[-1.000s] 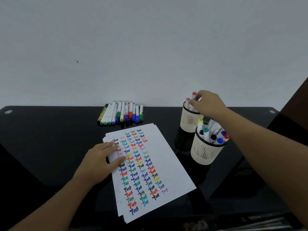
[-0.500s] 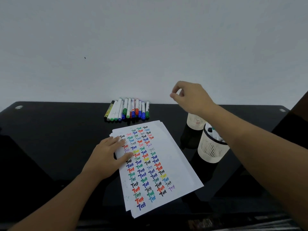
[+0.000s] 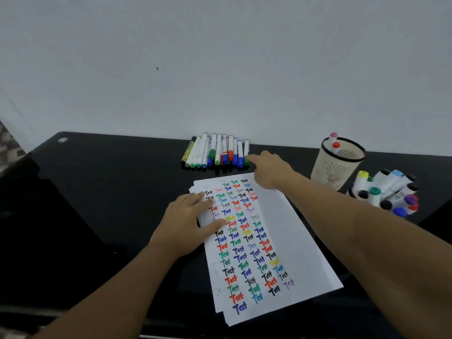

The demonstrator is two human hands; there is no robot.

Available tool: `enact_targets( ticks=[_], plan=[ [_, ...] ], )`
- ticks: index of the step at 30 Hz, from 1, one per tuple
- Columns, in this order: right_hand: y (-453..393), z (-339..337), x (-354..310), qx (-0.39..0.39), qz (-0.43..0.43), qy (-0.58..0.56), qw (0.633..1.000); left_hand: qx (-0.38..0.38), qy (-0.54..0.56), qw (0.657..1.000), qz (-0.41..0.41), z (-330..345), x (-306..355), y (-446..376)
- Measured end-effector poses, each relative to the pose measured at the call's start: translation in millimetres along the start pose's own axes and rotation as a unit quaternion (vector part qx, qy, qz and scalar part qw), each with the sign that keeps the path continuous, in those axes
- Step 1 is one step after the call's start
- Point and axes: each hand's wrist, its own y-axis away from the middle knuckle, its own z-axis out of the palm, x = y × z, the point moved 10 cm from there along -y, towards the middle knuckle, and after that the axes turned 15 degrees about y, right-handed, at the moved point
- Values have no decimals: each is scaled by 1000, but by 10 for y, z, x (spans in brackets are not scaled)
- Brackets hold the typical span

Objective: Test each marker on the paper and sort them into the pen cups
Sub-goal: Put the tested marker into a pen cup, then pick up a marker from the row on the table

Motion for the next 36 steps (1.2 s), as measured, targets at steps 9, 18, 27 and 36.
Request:
enact_targets(
  ticks=[9, 18, 27, 36],
  plan=[
    [-102, 104, 11, 52, 19, 31, 998, 10, 0, 1000, 7, 3, -20, -13],
    [-122, 120, 73, 56, 1, 49, 997, 16, -4, 1000, 12, -3, -7, -21],
    [136, -370, 68, 305, -25, 56, 950, 12, -5, 1000, 9, 6, -10, -39],
    [723, -697, -189, 377, -127, -9, 917, 20, -2, 1000, 11, -19, -2, -22]
  ],
)
